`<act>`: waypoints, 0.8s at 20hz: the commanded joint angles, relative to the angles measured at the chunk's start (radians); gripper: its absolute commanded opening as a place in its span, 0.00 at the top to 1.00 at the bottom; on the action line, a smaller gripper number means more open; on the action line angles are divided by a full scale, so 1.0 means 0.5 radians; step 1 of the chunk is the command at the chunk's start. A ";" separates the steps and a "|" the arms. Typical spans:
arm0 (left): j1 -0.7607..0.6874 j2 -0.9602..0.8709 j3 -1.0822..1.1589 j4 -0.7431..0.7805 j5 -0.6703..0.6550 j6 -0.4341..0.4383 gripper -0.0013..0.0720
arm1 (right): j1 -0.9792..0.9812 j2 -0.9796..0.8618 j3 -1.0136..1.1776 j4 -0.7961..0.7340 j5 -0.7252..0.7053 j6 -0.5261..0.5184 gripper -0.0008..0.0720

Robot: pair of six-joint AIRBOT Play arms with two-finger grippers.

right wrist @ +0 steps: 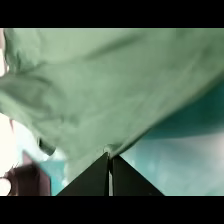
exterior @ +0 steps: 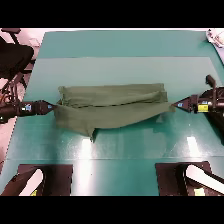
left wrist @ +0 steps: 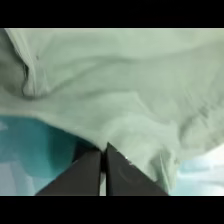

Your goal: Fold the shirts.

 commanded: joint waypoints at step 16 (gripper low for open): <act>-0.381 -0.445 0.017 -0.614 1.099 0.719 0.94 | 0.198 -0.730 0.539 0.083 -0.209 -0.028 0.96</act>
